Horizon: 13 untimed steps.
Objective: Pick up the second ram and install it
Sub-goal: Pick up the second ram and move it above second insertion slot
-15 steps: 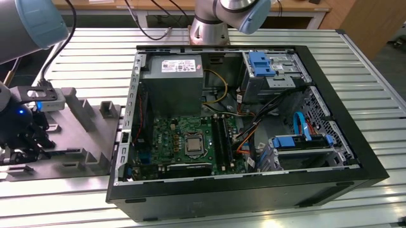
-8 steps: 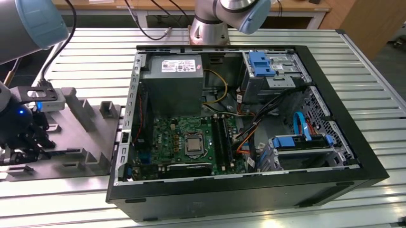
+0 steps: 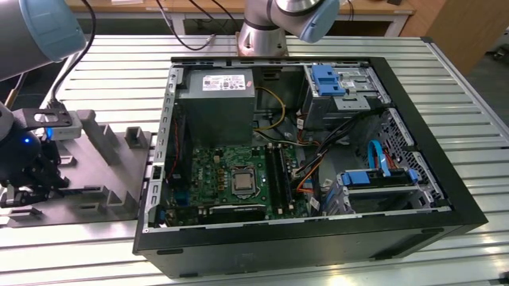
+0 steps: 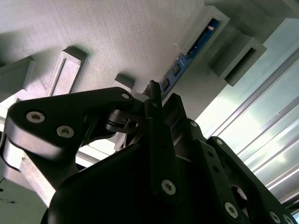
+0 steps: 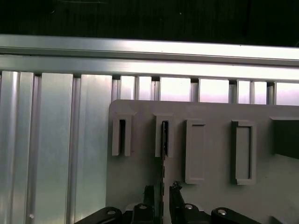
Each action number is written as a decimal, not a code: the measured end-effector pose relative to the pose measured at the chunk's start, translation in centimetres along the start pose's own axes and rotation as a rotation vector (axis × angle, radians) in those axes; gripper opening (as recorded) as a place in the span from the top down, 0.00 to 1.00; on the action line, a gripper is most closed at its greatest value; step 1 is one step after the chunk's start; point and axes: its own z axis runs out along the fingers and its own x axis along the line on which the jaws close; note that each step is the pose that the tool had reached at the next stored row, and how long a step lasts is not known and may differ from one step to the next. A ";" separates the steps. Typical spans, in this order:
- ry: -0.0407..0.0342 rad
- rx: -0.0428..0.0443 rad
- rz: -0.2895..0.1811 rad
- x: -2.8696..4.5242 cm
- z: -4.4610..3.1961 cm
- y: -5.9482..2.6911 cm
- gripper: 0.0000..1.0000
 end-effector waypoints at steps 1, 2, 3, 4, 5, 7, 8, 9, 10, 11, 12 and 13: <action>0.0000 0.0000 0.000 0.00 0.00 0.00 0.73; 0.0000 0.0000 0.000 0.00 0.00 0.00 0.73; 0.0000 0.0000 0.000 0.00 0.00 0.00 0.73; -0.0001 0.0001 -0.002 0.00 -0.01 0.00 0.73; 0.0000 -0.0001 -0.006 0.00 -0.05 0.00 0.73; -0.0001 0.0000 -0.011 0.00 -0.05 0.00 0.73; 0.0000 -0.0002 -0.012 0.00 -0.07 0.00 0.73; 0.0000 -0.0002 -0.012 0.00 -0.07 0.00 0.73; 0.0001 -0.0002 -0.012 0.00 -0.07 0.00 0.73; 0.0001 -0.0002 -0.012 0.00 -0.07 0.00 0.73; 0.0001 -0.0002 -0.013 0.00 -0.07 0.00 0.73; 0.0001 -0.0003 -0.014 0.00 -0.08 0.00 0.73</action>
